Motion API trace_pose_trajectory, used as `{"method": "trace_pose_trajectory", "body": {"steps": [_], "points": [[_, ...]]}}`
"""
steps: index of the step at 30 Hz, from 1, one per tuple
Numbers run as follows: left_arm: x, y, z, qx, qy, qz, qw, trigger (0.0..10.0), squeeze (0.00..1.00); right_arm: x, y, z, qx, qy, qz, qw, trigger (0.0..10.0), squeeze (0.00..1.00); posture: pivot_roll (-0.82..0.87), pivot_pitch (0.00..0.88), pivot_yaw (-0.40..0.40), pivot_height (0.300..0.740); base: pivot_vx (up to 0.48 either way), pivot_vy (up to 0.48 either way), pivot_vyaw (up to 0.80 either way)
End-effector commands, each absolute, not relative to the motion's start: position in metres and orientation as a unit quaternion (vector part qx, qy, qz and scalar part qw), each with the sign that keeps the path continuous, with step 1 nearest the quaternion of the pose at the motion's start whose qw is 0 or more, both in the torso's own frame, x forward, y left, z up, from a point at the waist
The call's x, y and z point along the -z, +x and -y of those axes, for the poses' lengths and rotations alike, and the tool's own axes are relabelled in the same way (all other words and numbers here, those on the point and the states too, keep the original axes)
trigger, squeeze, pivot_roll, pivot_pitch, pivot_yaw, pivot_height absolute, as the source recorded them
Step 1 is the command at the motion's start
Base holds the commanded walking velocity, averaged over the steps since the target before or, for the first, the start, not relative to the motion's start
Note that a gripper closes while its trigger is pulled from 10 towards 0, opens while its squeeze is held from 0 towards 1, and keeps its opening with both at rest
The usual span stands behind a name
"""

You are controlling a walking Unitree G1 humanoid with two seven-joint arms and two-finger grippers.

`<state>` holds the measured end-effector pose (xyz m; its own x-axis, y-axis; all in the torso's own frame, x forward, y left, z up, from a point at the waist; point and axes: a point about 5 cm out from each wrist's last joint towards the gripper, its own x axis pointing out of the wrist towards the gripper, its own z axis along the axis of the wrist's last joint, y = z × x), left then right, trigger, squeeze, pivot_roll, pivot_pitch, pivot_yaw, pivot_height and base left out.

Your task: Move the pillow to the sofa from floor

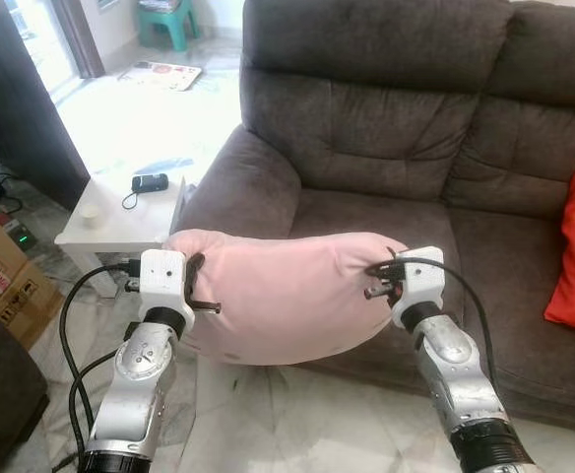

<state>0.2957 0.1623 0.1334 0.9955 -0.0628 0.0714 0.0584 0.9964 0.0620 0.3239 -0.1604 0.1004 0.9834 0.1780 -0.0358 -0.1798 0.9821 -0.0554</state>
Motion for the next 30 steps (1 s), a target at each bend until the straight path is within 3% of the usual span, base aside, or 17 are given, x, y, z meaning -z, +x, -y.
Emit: {"method": "trace_pose_trajectory", "body": {"steps": [1, 12, 30], "points": [[-0.144, 0.299, -0.165, 0.019, 0.041, 0.069, 0.997, 10.0, 0.00, -0.132, 0.331, 0.162, -0.069, -0.003, 0.050, 0.996, 10.0, 0.00, 0.04, 0.073, 0.001, 0.740, 0.000, 0.000, 0.00], [-0.181, 0.296, -0.165, 0.007, 0.062, 0.154, 0.986, 10.0, 0.00, -0.161, 0.329, 0.154, -0.059, 0.012, 0.118, 0.991, 10.0, 0.00, 0.05, 0.049, 0.001, 0.740, 0.000, 0.000, 0.00], [-0.176, 0.295, -0.166, 0.001, 0.061, 0.143, 0.988, 10.0, 0.00, -0.167, 0.330, 0.151, -0.048, 0.016, 0.119, 0.992, 10.0, 0.00, 0.04, 0.065, 0.005, 0.740, 0.000, 0.000, -0.04]]}}
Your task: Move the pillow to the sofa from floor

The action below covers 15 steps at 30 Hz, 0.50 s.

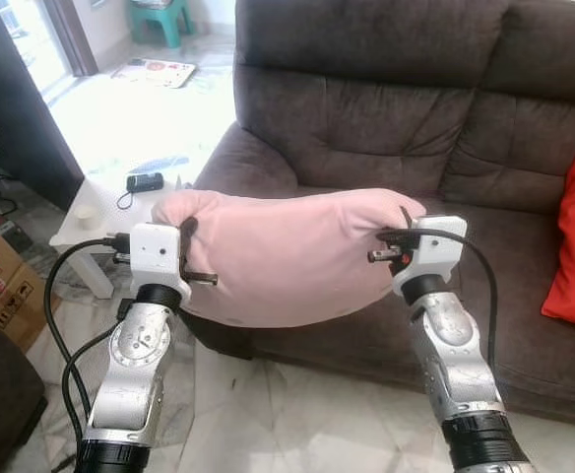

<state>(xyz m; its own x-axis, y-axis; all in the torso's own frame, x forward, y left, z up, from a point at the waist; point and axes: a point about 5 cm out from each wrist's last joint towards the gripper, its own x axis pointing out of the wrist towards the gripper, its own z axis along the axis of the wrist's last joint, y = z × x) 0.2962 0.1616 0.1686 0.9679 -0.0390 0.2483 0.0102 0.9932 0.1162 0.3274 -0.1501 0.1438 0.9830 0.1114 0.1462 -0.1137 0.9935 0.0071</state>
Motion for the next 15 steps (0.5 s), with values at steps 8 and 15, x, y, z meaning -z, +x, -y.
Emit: {"method": "trace_pose_trajectory", "body": {"steps": [8, 15], "points": [[-0.1716, 0.2953, -0.1630, 0.012, 0.044, 0.134, 0.990, 10.0, 0.00, -0.1651, 0.3313, 0.1504, -0.050, 0.012, 0.116, 0.992, 10.0, 0.00, 0.04, 0.052, 0.009, 0.740, 0.000, 0.000, -0.76], [-0.1720, 0.2940, -0.1612, 0.017, 0.040, 0.137, 0.990, 10.0, 0.00, -0.1633, 0.3313, 0.1504, -0.049, 0.011, 0.111, 0.993, 10.0, 0.00, 0.05, 0.048, 0.007, 0.740, 0.000, 0.000, -0.75]]}}
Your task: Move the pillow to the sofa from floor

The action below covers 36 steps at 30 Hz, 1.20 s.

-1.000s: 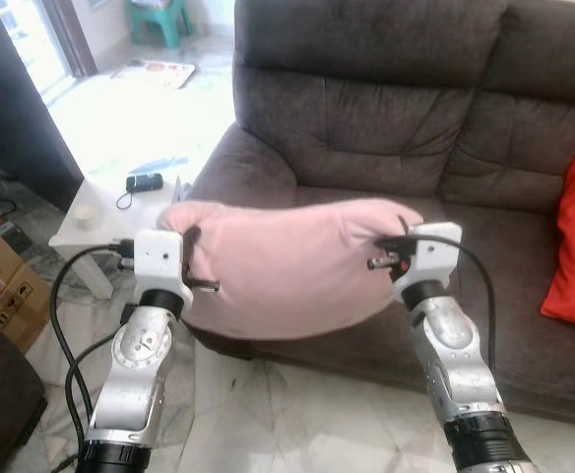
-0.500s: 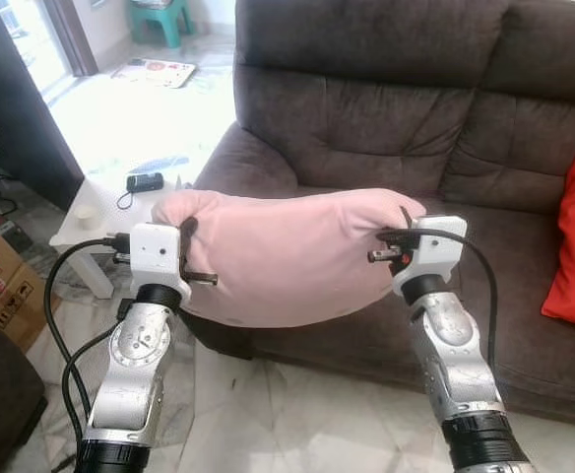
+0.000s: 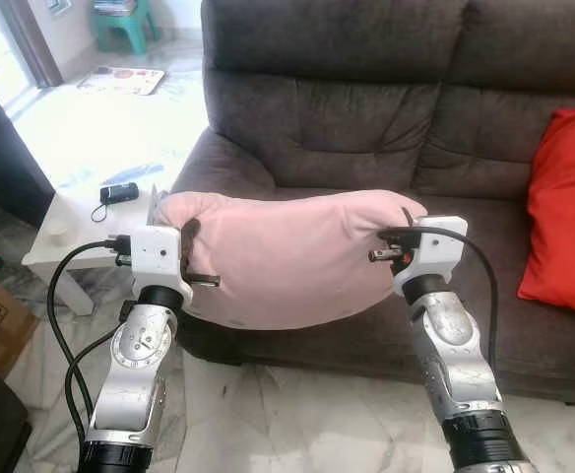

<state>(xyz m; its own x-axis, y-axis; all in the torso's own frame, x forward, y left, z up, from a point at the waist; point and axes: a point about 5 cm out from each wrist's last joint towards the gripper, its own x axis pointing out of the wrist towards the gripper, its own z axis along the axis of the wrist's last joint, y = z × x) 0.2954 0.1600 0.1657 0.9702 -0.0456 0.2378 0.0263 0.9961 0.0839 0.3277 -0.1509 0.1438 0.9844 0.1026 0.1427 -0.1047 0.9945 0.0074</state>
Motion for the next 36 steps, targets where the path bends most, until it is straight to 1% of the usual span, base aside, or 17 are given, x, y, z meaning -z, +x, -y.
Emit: {"method": "trace_pose_trajectory", "body": {"steps": [1, 5, 8, 12, 23, 26, 29, 31, 36], "points": [[-0.1719, 0.2939, -0.1614, 0.017, 0.040, 0.137, 0.990, 10.0, 0.00, -0.1627, 0.3313, 0.1504, -0.049, 0.010, 0.110, 0.993, 10.0, 0.00, 0.05, 0.048, 0.007, 0.740, 0.000, 0.000, -0.74], [-0.1699, 0.2934, -0.1655, 0.009, 0.056, 0.130, 0.990, 10.0, 0.00, -0.1607, 0.3318, 0.1486, -0.051, 0.010, 0.107, 0.993, 10.0, 0.00, 0.05, 0.040, 0.007, 0.740, 0.000, 0.000, -0.74], [-0.1695, 0.2935, -0.1680, 0.000, 0.066, 0.128, 0.990, 10.0, 0.00, -0.1614, 0.3323, 0.1465, -0.055, 0.010, 0.109, 0.993, 10.0, 0.00, 0.05, 0.038, 0.006, 0.740, 0.000, -0.274, -0.74], [-0.1699, 0.2942, -0.1656, 0.008, 0.055, 0.129, 0.990, 10.0, 0.00, -0.1614, 0.3325, 0.1458, -0.056, 0.010, 0.108, 0.992, 10.0, 0.00, 0.05, 0.039, 0.005, 0.740, 0.000, -0.415, -0.74], [-0.1709, 0.2938, -0.1650, 0.005, 0.065, 0.133, 0.989, 10.0, 0.00, -0.1614, 0.3337, 0.1459, -0.058, 0.009, 0.107, 0.993, 10.0, 0.00, 0.05, 0.052, 0.004, 0.740, 0.000, 0.000, -0.74], [-0.1710, 0.2945, -0.1666, 0.000, 0.067, 0.132, 0.989, 10.0, 0.00, -0.1621, 0.3347, 0.1452, -0.059, 0.008, 0.108, 0.992, 10.0, 0.00, 0.05, 0.051, 0.005, 0.740, 0.000, -0.395, -0.73], [-0.1723, 0.2946, -0.1654, 0.005, 0.065, 0.136, 0.989, 10.0, 0.00, -0.1636, 0.3354, 0.1458, -0.058, 0.011, 0.110, 0.992, 10.0, 0.00, 0.05, 0.055, 0.006, 0.740, 0.000, 0.000, -0.70], [-0.1731, 0.2951, -0.1633, 0.010, 0.054, 0.138, 0.989, 10.0, 0.00, -0.1653, 0.3354, 0.1476, -0.056, 0.011, 0.116, 0.992, 10.0, 0.00, 0.04, 0.060, 0.006, 0.740, 0.000, 0.000, -0.30], [-0.1724, 0.2946, -0.1633, 0.009, 0.055, 0.137, 0.989, 10.0, 0.00, -0.1651, 0.3346, 0.1477, -0.057, 0.010, 0.118, 0.991, 10.0, 0.00, 0.04, 0.052, 0.006, 0.740, 0.000, 0.000, 0.00]]}}
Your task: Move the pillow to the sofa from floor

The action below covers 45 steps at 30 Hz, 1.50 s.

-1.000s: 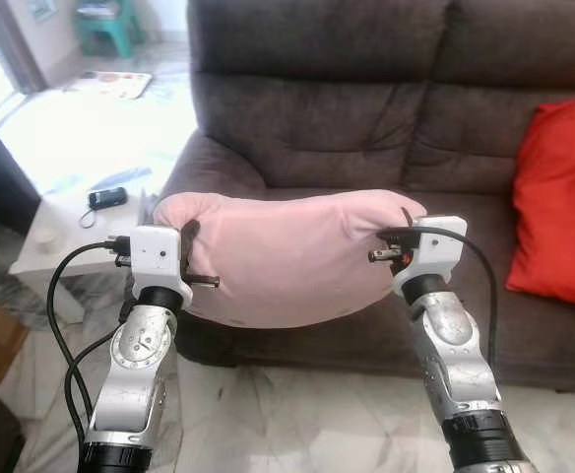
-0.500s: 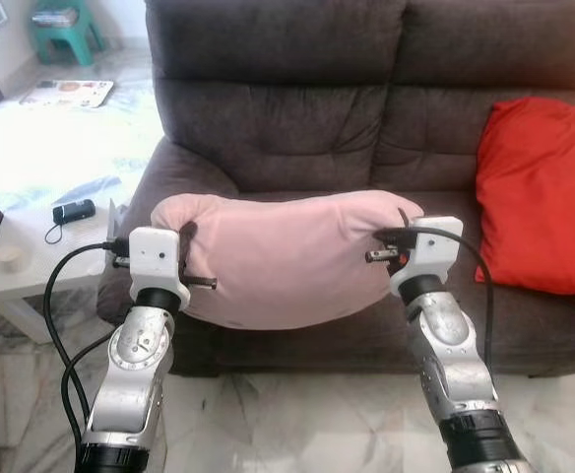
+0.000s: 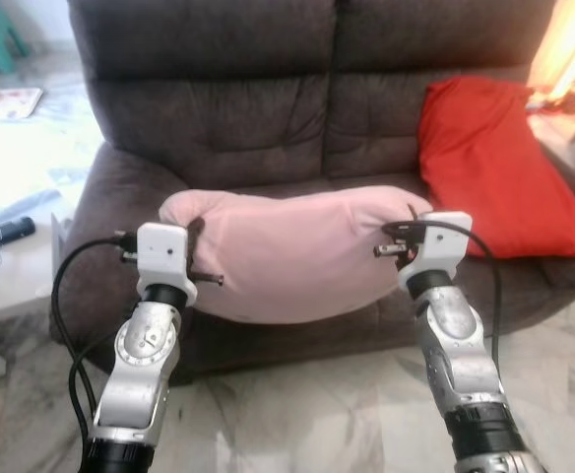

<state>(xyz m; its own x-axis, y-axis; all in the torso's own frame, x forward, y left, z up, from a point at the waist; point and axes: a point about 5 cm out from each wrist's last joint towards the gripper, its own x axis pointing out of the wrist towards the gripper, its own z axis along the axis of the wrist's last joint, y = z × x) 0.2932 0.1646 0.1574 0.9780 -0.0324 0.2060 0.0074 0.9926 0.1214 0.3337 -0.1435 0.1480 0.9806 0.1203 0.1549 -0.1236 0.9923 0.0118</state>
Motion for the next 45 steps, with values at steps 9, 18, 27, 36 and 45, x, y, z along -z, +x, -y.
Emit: {"method": "trace_pose_trajectory", "body": {"steps": [9, 18, 27, 36, 45], "points": [[-0.173, 0.290, -0.170, -0.004, 0.039, 0.139, 0.990, 10.0, 0.00, -0.167, 0.337, 0.146, -0.061, 0.006, 0.121, 0.991, 10.0, 0.00, 0.05, 0.049, 0.005, 0.740, 0.000, 0.000, 0.00], [-0.172, 0.286, -0.170, -0.011, 0.031, 0.136, 0.990, 10.0, 0.00, -0.168, 0.335, 0.142, -0.075, 0.008, 0.124, 0.989, 10.0, 0.00, 0.04, 0.056, 0.007, 0.740, 0.000, 0.000, 0.00], [-0.175, 0.286, -0.174, -0.020, 0.037, 0.143, 0.989, 10.0, 0.00, -0.169, 0.334, 0.140, -0.084, 0.006, 0.126, 0.989, 10.0, 0.00, 0.05, 0.045, 0.001, 0.740, 0.140, 0.000, 0.00], [-0.177, 0.285, -0.175, -0.021, 0.038, 0.145, 0.989, 10.0, 0.00, -0.174, 0.334, 0.138, -0.096, -0.013, 0.143, 0.985, 10.0, 0.00, 0.05, 0.043, 0.002, 0.740, 0.380, 0.000, 0.27], [-0.177, 0.285, -0.174, -0.020, 0.035, 0.147, 0.988, 10.0, 0.00, -0.170, 0.332, 0.137, -0.100, 0.006, 0.134, 0.986, 10.0, 0.00, 0.05, 0.044, 0.001, 0.740, 0.407, 0.000, 0.09]]}}
